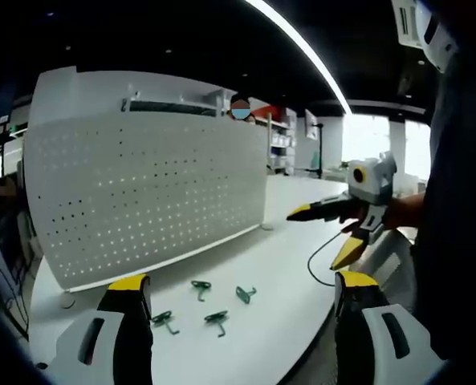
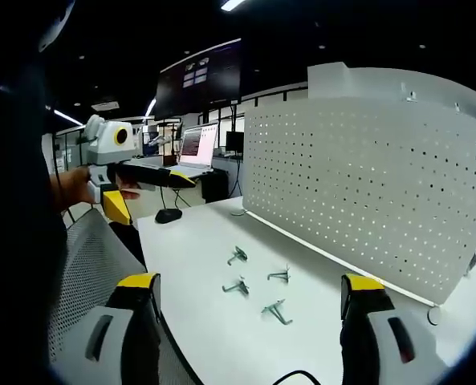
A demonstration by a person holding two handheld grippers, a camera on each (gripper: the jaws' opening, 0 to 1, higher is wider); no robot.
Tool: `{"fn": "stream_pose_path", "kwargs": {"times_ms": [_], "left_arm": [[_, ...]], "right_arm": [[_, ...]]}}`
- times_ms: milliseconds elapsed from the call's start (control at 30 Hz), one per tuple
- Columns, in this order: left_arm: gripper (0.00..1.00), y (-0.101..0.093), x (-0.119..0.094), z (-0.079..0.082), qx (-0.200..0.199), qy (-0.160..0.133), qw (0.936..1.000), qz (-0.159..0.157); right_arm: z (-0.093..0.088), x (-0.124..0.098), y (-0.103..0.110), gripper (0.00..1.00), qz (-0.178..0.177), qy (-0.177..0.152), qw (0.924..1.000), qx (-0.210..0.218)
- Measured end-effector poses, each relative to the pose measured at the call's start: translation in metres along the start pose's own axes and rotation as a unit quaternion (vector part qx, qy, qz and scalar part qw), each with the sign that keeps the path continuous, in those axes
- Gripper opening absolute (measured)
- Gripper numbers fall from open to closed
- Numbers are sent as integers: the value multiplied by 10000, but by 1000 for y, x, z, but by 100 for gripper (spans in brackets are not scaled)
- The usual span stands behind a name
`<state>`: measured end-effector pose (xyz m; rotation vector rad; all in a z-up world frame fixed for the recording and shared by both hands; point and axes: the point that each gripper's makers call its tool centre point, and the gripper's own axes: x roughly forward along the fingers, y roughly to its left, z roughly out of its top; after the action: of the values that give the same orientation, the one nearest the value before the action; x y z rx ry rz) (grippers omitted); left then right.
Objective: Insert the hook assembly into the mounting plate slot until the hook locks in place.
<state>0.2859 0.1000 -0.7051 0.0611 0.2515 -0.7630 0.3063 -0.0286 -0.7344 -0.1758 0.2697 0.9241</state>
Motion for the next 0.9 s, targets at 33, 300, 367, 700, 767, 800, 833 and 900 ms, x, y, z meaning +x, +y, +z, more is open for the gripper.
{"fn": "stream_pose_path", "kwargs": {"times_ms": [33, 300, 367, 700, 767, 800, 833, 900], "left_arm": [[97, 0, 0, 0, -2, -1, 10000, 2], [97, 0, -2, -4, -42, -46, 10000, -2], [96, 0, -3, -5, -55, -58, 10000, -2], [96, 5, -6, -9, -123, -87, 9999, 33], [96, 5, -5, -10, -130, -80, 9999, 26], [96, 5, -5, -10, -130, -76, 9999, 22], [96, 4, -5, -10, -133, -81, 9999, 16], [96, 5, -5, -10, -138, -93, 9999, 13]], "right_arm": [[0, 0, 0, 91, 2, 1, 10000, 0], [0, 0, 4, 90, 44, 78, 10000, -41], [1, 1, 5, 90, 54, 93, 9999, -65], [7, 8, 7, 88, 89, 117, 9998, -152], [7, 11, 5, 87, 96, 134, 9997, -188], [8, 12, 5, 87, 103, 135, 9997, -194], [10, 13, 4, 87, 118, 123, 9997, -201], [11, 15, 5, 86, 128, 115, 9996, -220]]}}
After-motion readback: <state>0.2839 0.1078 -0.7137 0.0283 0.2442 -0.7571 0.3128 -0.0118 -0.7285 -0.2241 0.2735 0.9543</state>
